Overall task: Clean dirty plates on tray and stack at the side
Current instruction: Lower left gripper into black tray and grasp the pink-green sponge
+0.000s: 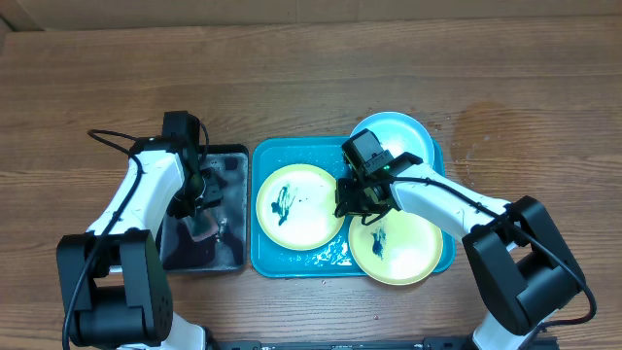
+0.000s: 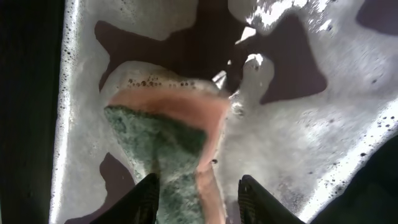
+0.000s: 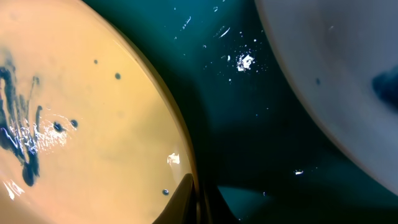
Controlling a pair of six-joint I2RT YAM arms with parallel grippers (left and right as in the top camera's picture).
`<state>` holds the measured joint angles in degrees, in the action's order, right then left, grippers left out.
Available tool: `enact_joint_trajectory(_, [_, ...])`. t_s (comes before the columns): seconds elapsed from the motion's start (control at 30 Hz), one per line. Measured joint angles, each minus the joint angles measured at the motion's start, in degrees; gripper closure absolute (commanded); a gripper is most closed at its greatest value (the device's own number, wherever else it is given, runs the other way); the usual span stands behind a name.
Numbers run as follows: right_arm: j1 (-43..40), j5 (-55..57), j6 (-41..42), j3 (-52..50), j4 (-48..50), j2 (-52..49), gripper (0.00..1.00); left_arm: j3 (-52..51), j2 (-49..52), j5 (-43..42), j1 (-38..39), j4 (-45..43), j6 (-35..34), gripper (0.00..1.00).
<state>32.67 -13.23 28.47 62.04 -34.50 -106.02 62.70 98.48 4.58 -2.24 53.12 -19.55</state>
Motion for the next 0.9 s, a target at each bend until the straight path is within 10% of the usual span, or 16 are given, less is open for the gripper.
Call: enact_joint_trajectory(0.9, [0.00, -0.04, 0.00, 0.00, 0.04, 0.00, 0.96, -12.00, -7.34, 2.14, 1.90, -6.93, -19.50, 0.67])
